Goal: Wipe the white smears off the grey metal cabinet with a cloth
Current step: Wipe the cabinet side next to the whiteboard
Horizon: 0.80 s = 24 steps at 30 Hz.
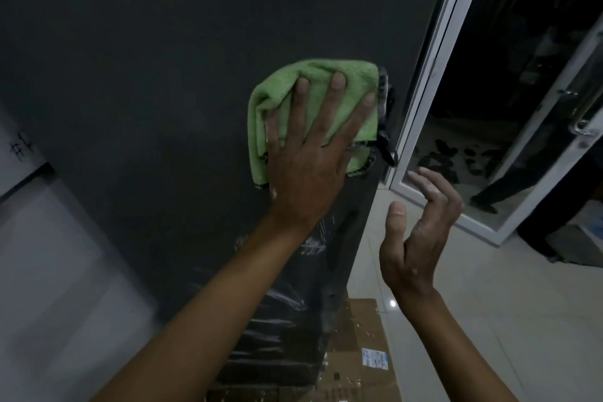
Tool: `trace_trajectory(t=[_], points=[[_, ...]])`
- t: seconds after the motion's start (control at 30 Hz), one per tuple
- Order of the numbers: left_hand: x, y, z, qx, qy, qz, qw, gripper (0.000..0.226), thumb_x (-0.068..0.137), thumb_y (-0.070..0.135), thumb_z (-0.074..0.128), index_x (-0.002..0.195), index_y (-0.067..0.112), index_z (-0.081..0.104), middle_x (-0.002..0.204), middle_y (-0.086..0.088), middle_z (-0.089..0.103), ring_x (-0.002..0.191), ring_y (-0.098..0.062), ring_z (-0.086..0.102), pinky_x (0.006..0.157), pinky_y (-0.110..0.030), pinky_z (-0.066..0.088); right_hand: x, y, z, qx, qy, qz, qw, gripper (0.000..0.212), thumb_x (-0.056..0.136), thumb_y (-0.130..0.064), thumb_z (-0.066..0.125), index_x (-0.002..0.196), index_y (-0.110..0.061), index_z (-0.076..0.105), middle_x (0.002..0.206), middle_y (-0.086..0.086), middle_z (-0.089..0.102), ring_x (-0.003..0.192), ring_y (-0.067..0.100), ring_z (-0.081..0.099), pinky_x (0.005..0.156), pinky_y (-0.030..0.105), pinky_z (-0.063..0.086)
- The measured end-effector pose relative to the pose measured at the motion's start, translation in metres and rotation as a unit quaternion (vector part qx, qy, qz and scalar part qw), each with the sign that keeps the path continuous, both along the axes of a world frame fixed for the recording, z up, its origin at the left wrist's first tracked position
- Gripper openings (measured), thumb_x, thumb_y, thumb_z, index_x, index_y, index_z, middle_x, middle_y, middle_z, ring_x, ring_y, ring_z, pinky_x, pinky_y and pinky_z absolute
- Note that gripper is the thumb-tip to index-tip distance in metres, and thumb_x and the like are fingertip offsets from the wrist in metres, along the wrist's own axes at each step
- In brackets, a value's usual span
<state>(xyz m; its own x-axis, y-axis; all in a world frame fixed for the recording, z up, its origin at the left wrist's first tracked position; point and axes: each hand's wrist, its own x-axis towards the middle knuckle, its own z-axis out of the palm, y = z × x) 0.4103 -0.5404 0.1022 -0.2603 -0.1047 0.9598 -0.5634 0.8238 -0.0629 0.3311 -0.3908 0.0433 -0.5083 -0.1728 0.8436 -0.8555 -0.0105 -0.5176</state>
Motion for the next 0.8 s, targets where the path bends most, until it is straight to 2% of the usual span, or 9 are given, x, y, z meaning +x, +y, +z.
trace_trajectory(t=[0.13, 0.27, 0.4, 0.47, 0.57, 0.63, 0.7, 0.77, 0.8], points=[[-0.008, 0.008, -0.051, -0.03, -0.066, -0.003, 0.997, 0.054, 0.112, 0.053, 0.034, 0.164, 0.044, 0.02, 0.175, 0.006, 0.008, 0.162, -0.029, 0.002, 0.126, -0.059, -0.002, 0.001, 0.002, -0.008, 0.007, -0.019, 0.002, 1.0, 0.043, 0.102, -0.027, 0.045, 0.129, 0.004, 0.059, 0.135, 0.022, 0.053, 0.135, 0.02, 0.042, 0.113, 0.03, 0.034], [0.004, 0.014, -0.111, -0.01, -0.123, -0.022, 0.992, 0.052, 0.112, 0.051, 0.031, 0.163, 0.046, 0.021, 0.175, 0.008, 0.008, 0.163, -0.024, 0.003, 0.124, -0.052, 0.006, 0.009, 0.001, -0.012, 0.018, -0.024, 0.02, 0.999, 0.045, 0.103, -0.027, 0.041, 0.127, 0.006, 0.059, 0.134, 0.022, 0.053, 0.135, 0.019, 0.042, 0.115, 0.03, 0.034], [0.02, 0.007, -0.159, 0.019, -0.16, -0.021, 0.987, 0.053, 0.112, 0.042, 0.035, 0.163, 0.048, 0.021, 0.175, 0.011, 0.01, 0.163, -0.021, 0.001, 0.126, -0.048, -0.002, 0.014, -0.003, -0.015, 0.027, -0.022, 0.038, 0.999, 0.046, 0.104, -0.03, 0.039, 0.128, 0.004, 0.059, 0.135, 0.023, 0.053, 0.136, 0.021, 0.042, 0.115, 0.032, 0.034], [0.032, 0.001, -0.181, 0.048, -0.195, -0.028, 0.979, 0.061, 0.107, 0.039, 0.043, 0.163, 0.048, 0.021, 0.175, 0.012, 0.008, 0.162, -0.021, -0.004, 0.122, -0.053, 0.009, 0.016, -0.003, -0.017, 0.03, -0.016, 0.044, 0.998, 0.05, 0.106, -0.035, 0.038, 0.128, 0.005, 0.059, 0.135, 0.022, 0.052, 0.136, 0.022, 0.042, 0.115, 0.033, 0.034], [0.056, -0.012, -0.199, 0.107, -0.226, -0.041, 0.967, 0.071, 0.098, 0.039, 0.05, 0.161, 0.052, 0.021, 0.174, 0.017, 0.007, 0.161, -0.014, -0.009, 0.102, -0.053, 0.031, 0.015, 0.001, -0.019, 0.038, -0.001, 0.043, 0.998, 0.054, 0.107, -0.039, 0.037, 0.126, 0.006, 0.059, 0.134, 0.021, 0.051, 0.134, 0.02, 0.042, 0.115, 0.028, 0.031], [0.071, -0.024, -0.204, 0.131, -0.207, -0.044, 0.969, 0.063, 0.102, 0.041, 0.045, 0.161, 0.052, 0.024, 0.174, 0.019, 0.009, 0.162, -0.014, -0.002, 0.097, -0.052, 0.036, 0.012, 0.006, -0.02, 0.038, 0.001, 0.035, 0.999, 0.049, 0.103, -0.032, 0.04, 0.126, 0.007, 0.059, 0.133, 0.027, 0.052, 0.132, 0.025, 0.044, 0.115, 0.028, 0.032], [0.082, -0.031, -0.202, 0.148, -0.18, -0.035, 0.972, 0.058, 0.107, 0.046, 0.038, 0.162, 0.052, 0.02, 0.173, 0.019, 0.006, 0.158, -0.02, 0.013, 0.096, -0.057, 0.039, 0.009, 0.01, -0.021, 0.04, -0.005, 0.026, 0.999, 0.048, 0.101, -0.028, 0.04, 0.126, 0.007, 0.06, 0.131, 0.03, 0.053, 0.131, 0.03, 0.045, 0.115, 0.029, 0.032], [0.081, -0.024, -0.201, 0.148, -0.18, -0.018, 0.972, 0.055, 0.11, 0.05, 0.03, 0.163, 0.049, 0.016, 0.174, 0.016, 0.006, 0.151, -0.027, 0.021, 0.095, -0.062, 0.043, 0.008, 0.014, -0.022, 0.043, -0.013, 0.019, 0.999, 0.047, 0.1, -0.027, 0.04, 0.126, 0.007, 0.06, 0.132, 0.03, 0.053, 0.132, 0.027, 0.044, 0.115, 0.029, 0.033], [0.076, -0.016, -0.199, 0.155, -0.172, -0.01, 0.973, 0.057, 0.108, 0.048, 0.034, 0.164, 0.047, 0.018, 0.174, 0.011, 0.012, 0.149, -0.034, 0.025, 0.094, -0.066, 0.046, 0.008, 0.016, -0.023, 0.044, -0.014, 0.019, 0.999, 0.046, 0.1, -0.026, 0.041, 0.126, 0.007, 0.06, 0.132, 0.03, 0.053, 0.133, 0.024, 0.043, 0.115, 0.029, 0.033]])
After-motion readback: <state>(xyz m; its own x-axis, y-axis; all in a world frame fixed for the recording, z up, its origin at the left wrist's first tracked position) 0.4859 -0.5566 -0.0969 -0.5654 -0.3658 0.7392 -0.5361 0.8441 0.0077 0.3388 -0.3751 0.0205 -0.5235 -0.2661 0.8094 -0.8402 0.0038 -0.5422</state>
